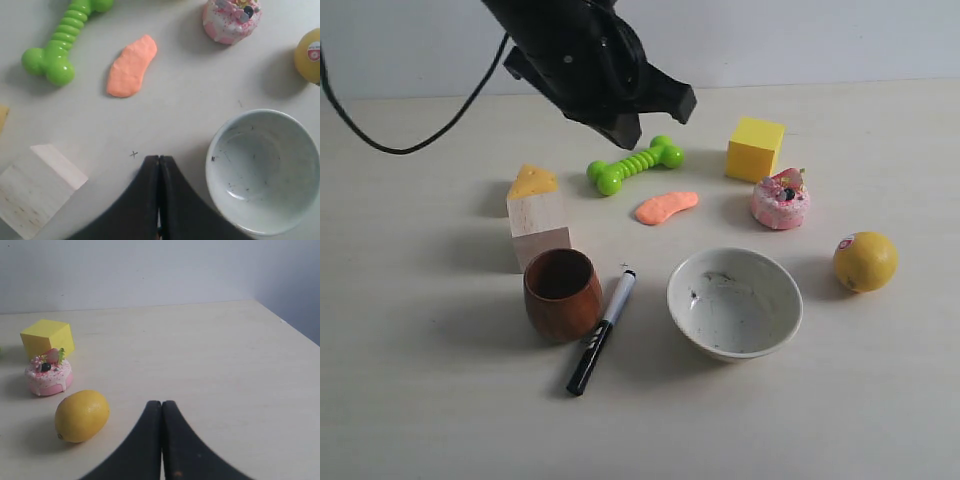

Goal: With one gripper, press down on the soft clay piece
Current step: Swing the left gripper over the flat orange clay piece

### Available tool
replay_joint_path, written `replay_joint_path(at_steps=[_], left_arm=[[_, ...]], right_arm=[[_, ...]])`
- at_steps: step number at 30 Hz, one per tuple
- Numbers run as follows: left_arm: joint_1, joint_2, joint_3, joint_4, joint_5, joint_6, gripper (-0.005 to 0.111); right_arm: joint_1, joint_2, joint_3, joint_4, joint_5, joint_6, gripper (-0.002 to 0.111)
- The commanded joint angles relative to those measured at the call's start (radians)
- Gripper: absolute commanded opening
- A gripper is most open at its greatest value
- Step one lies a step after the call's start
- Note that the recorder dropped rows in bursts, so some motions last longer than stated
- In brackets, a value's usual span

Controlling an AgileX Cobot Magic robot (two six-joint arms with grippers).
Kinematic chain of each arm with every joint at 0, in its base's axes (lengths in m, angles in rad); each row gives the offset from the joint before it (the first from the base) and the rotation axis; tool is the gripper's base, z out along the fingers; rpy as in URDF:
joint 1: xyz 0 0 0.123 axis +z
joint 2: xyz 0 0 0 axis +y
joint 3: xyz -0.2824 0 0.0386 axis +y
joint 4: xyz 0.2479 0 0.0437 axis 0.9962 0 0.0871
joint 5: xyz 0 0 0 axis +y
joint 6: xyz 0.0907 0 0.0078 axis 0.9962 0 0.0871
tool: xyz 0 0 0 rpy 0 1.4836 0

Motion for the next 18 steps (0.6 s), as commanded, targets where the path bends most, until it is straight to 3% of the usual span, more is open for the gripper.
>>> replay_joint_path(at_steps=[1, 9, 18], left_arm=[[-0.029, 0.074, -0.109, 0.026, 0.049, -0.043, 0.000], [-0.058, 0.214, -0.282, 0.029, 0.122, -0.189, 0.000], [-0.059, 0.325, -0.344, 0.023, 0.138, -0.331, 0.000]], right_arm=[[0.000, -0.006, 0.006, -0.004, -0.004, 0.001, 0.000], [0.000, -0.006, 0.006, -0.004, -0.004, 0.001, 0.000], [0.000, -0.006, 0.006, -0.004, -0.004, 0.001, 0.000]])
